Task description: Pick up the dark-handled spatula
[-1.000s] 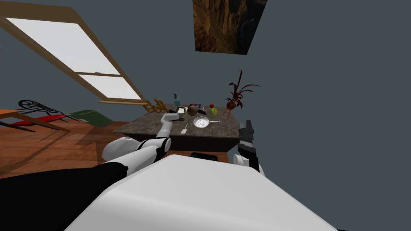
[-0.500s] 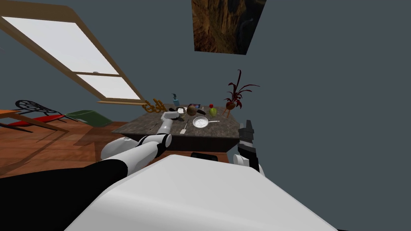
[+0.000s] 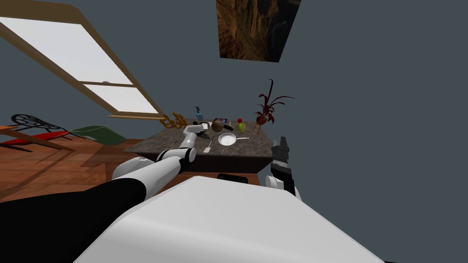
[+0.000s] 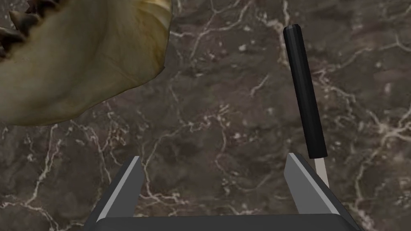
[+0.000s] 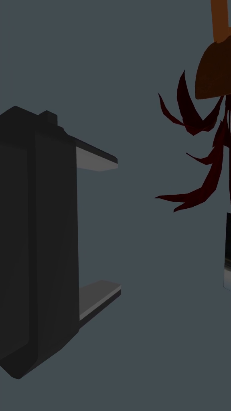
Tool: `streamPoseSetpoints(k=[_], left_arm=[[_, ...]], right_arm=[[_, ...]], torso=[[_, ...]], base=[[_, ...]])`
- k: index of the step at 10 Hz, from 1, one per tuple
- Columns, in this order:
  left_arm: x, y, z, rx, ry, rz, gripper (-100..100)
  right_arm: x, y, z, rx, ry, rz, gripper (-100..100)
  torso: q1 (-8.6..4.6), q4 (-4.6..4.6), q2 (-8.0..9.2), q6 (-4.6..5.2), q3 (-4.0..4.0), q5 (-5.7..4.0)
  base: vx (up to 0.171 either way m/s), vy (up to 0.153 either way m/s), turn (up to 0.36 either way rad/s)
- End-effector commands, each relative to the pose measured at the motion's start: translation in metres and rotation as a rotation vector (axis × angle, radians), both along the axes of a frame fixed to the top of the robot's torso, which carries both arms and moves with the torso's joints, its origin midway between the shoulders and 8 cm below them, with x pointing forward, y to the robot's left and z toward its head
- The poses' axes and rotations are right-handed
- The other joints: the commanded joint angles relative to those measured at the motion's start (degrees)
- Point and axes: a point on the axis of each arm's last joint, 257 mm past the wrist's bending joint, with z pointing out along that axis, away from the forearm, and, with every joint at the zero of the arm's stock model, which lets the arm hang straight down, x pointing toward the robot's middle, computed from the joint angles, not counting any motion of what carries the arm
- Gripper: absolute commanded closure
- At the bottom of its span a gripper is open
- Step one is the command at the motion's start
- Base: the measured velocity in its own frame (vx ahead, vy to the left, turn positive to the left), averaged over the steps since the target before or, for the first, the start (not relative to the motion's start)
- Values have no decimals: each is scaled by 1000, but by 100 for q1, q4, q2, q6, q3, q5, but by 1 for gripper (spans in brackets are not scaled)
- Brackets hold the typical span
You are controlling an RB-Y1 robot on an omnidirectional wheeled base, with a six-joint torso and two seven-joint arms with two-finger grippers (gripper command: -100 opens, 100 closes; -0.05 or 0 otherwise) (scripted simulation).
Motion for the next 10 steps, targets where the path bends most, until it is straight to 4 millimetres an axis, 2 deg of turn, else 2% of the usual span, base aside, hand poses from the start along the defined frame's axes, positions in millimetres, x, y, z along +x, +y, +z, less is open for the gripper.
streamPoseSetpoints(k=[1,6,10], left_arm=[[-7,-2,-3,-26,39,22,-100],[-31,-10,-7,-115,176,122,-100],[-58,-19,-11,-177,312,208,-100]], right_arm=[[0,0,0,0,0,0,0],[0,0,0,0,0,0,0],[0,0,0,0,0,0,0]], torso=[[0,0,0,0,0,0],[-6,0,0,0,0,-1],[-6,-1,-2,0,-1,-1]], base=[[7,-25,-10],[8,-32,-21],[13,-40,-30]])
